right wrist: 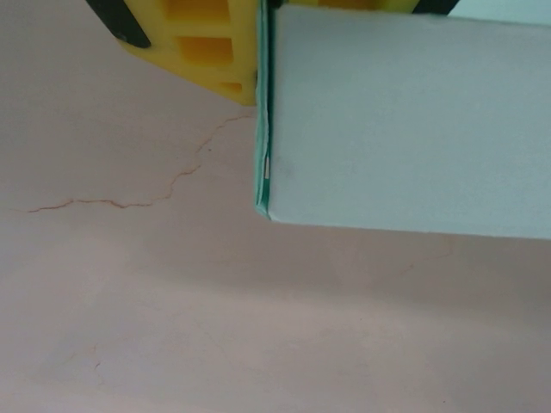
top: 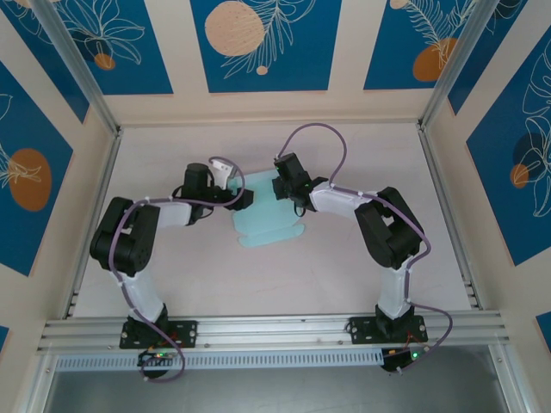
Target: Fold the paper box
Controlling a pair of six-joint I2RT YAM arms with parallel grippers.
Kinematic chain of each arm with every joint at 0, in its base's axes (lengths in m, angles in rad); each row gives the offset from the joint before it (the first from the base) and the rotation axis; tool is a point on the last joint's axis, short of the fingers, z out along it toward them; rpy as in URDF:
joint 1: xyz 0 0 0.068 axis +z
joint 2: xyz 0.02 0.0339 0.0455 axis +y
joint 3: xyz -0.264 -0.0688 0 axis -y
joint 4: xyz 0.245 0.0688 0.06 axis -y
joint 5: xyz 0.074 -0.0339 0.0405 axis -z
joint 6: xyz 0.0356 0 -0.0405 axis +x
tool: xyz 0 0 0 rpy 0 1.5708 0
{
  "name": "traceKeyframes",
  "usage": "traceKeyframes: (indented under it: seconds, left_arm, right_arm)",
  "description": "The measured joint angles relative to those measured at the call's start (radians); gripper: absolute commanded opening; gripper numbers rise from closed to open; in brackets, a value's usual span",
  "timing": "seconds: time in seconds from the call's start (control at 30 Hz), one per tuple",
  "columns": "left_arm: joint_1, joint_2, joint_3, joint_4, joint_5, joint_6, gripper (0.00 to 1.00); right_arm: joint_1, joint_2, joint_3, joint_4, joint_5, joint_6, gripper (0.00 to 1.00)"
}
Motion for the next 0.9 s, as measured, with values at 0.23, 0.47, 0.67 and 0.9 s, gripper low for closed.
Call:
traceKeyframes:
  seconds: [0.23,0.47,0.67,0.9]
  left_arm:
    - [-0.001,-0.12,-0.054,-0.04,-0.066,-0.027,0.89]
    - [-0.001,-0.126,-0.089,-0.028,-0.071,-0.079,0.79]
    - [-0.013,-0.126,-0.102,-0.032,-0.071,-0.084,0.76]
    - [-0.025,-0.126,-0.11,-0.051,-0.075,-0.042,0.68]
  right_arm:
    - [0.0,0.0,0.0,0.001,-0.006,0.004,0.02]
    - [0.001,0.0,0.002,-0.001,-0.006,0.004,0.02]
    - [0.002,0.0,0.002,-0.001,-0.006,0.004,0.02]
    - [0.002,0.0,0.002,-0.001,-0.006,0.004,0.02]
